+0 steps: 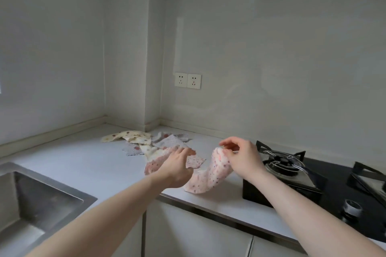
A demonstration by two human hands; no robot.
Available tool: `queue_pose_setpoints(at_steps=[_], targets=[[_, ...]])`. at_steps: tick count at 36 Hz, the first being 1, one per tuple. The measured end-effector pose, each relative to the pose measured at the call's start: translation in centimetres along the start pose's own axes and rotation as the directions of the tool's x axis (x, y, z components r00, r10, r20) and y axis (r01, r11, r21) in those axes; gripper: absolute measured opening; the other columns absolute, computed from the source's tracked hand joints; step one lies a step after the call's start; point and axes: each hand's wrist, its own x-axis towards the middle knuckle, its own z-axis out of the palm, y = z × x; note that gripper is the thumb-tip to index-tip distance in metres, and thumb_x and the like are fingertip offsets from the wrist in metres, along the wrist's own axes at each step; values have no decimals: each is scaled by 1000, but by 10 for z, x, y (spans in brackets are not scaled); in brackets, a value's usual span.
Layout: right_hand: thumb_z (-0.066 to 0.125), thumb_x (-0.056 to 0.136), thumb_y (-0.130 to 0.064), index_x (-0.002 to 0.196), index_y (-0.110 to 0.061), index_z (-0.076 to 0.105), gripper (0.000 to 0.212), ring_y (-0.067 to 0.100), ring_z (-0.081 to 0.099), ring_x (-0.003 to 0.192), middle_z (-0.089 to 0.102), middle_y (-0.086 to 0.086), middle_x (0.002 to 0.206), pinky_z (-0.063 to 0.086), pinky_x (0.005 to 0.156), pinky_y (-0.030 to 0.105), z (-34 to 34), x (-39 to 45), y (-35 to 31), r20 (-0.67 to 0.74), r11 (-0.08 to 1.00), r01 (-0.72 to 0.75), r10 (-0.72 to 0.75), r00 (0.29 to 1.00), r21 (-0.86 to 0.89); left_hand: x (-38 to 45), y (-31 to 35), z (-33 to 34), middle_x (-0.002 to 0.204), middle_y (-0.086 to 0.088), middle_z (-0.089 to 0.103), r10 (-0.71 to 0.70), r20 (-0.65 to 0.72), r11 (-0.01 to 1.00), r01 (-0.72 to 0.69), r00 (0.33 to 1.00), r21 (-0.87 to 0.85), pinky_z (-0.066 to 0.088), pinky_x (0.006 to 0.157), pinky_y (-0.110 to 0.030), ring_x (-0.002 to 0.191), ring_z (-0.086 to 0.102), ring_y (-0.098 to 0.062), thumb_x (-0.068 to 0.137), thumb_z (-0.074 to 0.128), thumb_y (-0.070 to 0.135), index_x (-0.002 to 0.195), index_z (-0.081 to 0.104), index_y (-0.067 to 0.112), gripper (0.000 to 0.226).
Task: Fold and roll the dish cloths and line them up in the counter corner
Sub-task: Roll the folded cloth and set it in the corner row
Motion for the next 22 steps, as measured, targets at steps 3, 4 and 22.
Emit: queue_pose_setpoints(at_steps=[3, 4, 22], targets=[[71, 87, -10, 82, -35, 73, 27, -4, 66, 85, 73, -17, 85, 49, 77, 11, -13, -1, -10, 6, 997, 40, -39, 999, -67, -2, 12, 6, 157, 3, 39, -13, 64, 1000, 14, 998, -10, 34, 117, -35, 141, 40, -20, 92, 52, 18, 150, 37, 29, 61], [72, 87, -11, 81, -36, 73, 26, -5, 66, 84, 73, -18, 85, 48, 77, 9, -16, -2, -14, 10, 995, 49, -48, 999, -85, -4, 17, 10, 158, 2, 38, -15, 93, 999, 20, 996, -48, 33, 117, -34, 142, 40, -20, 93, 52, 20, 152, 34, 29, 62], [76, 82, -3, 83, -24, 78, 21, -7, 66, 77, 74, -16, 79, 44, 71, 1, -72, -9, -23, -149, 991, 89, -103, 983, -102, -8, 54, -6, 95, 5, 71, 57, -54, 945, -71, 997, -319, 54, 65, -22, 84, 69, -11, 85, 76, 44, 93, 66, 21, 26]])
